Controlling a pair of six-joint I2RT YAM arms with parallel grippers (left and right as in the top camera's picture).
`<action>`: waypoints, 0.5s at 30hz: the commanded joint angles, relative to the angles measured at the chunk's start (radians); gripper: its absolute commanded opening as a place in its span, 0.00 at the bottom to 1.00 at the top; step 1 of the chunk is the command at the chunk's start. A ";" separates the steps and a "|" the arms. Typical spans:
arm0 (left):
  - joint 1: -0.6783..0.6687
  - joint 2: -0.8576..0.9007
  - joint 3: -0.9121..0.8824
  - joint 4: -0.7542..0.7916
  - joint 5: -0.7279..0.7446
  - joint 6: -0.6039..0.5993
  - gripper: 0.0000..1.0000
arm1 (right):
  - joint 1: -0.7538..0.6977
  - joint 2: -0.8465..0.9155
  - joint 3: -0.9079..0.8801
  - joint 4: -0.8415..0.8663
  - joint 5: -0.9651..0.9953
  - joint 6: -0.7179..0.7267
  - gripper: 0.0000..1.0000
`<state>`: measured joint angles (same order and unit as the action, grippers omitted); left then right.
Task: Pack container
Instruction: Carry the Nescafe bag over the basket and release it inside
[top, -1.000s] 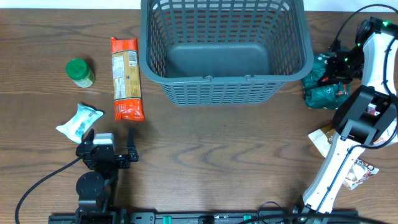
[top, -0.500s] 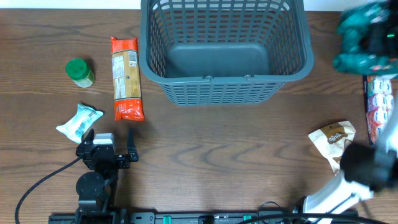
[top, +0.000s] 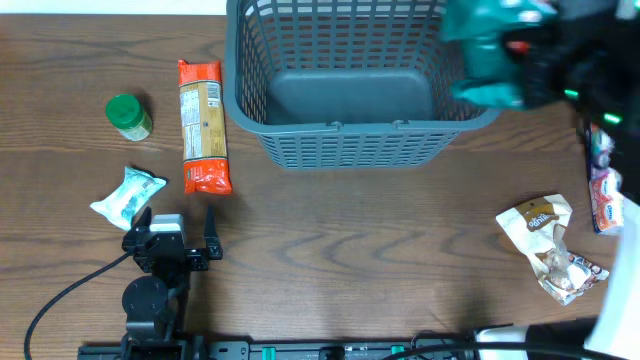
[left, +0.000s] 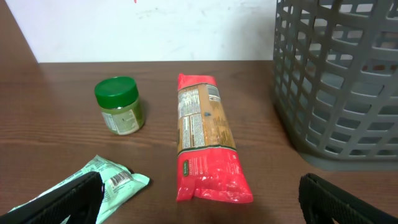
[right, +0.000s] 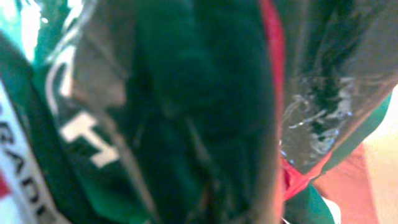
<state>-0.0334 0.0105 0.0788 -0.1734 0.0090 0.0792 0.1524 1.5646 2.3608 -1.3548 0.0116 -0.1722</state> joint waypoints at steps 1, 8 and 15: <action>0.005 -0.006 -0.024 -0.010 0.006 0.007 0.99 | 0.097 0.062 0.009 0.052 0.119 -0.020 0.01; 0.005 -0.006 -0.024 -0.010 0.006 0.007 0.99 | 0.174 0.280 0.009 0.069 0.157 0.014 0.01; 0.005 -0.006 -0.024 -0.010 0.006 0.007 0.99 | 0.174 0.480 0.009 0.038 0.156 0.109 0.01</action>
<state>-0.0334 0.0105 0.0788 -0.1734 0.0090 0.0792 0.3222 2.0087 2.3531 -1.3212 0.1345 -0.1318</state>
